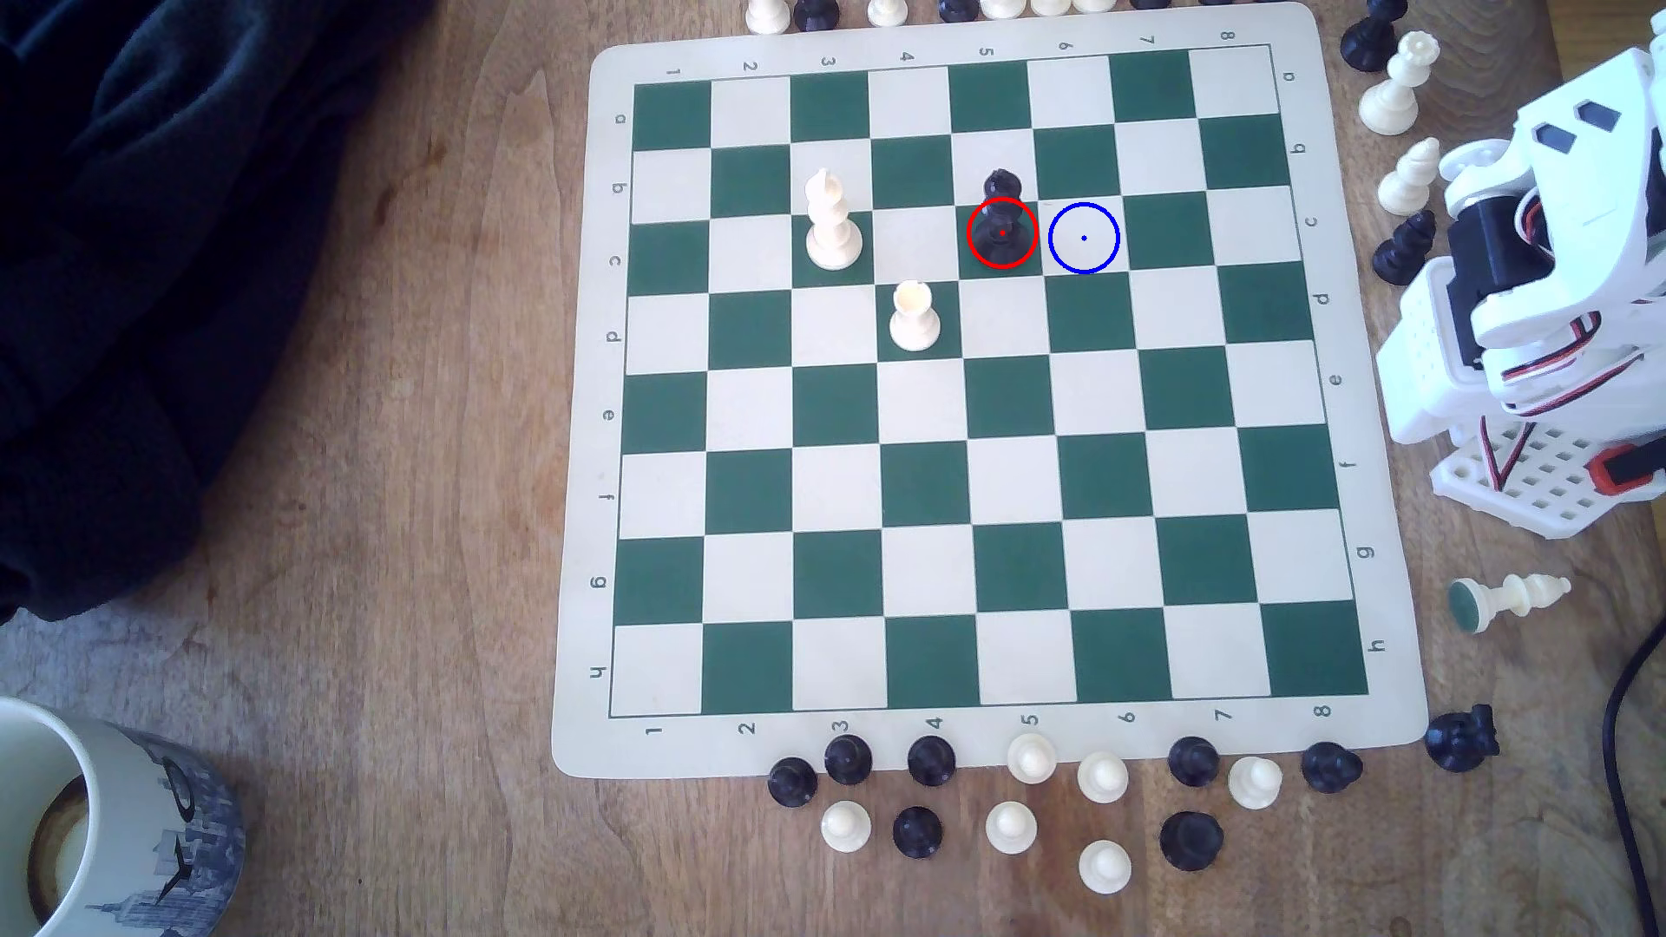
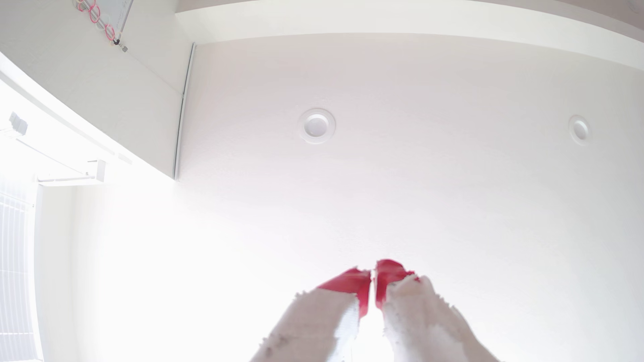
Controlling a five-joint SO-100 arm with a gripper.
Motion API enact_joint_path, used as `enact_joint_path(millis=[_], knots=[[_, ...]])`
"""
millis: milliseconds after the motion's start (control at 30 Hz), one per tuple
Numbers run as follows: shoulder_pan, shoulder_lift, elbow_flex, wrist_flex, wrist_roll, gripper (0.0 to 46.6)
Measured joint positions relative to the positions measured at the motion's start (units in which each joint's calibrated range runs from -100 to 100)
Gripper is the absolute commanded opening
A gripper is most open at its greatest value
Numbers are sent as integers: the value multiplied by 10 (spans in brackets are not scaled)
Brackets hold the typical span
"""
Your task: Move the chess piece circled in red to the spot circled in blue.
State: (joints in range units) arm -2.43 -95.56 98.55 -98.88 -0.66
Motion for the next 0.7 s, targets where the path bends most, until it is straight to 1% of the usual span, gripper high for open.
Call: enact_joint_path(millis=[100,300,333,400,600,633,667,700], knots=[[0,0,0,6,0,2],[6,0,0,182,0,2],[9,0,0,254,0,2],[15,0,0,336,0,2],[38,0,-61,604,0,2],[48,0,-91,698,0,2],[54,0,-105,752,0,2],[70,0,-131,842,-1,2]])
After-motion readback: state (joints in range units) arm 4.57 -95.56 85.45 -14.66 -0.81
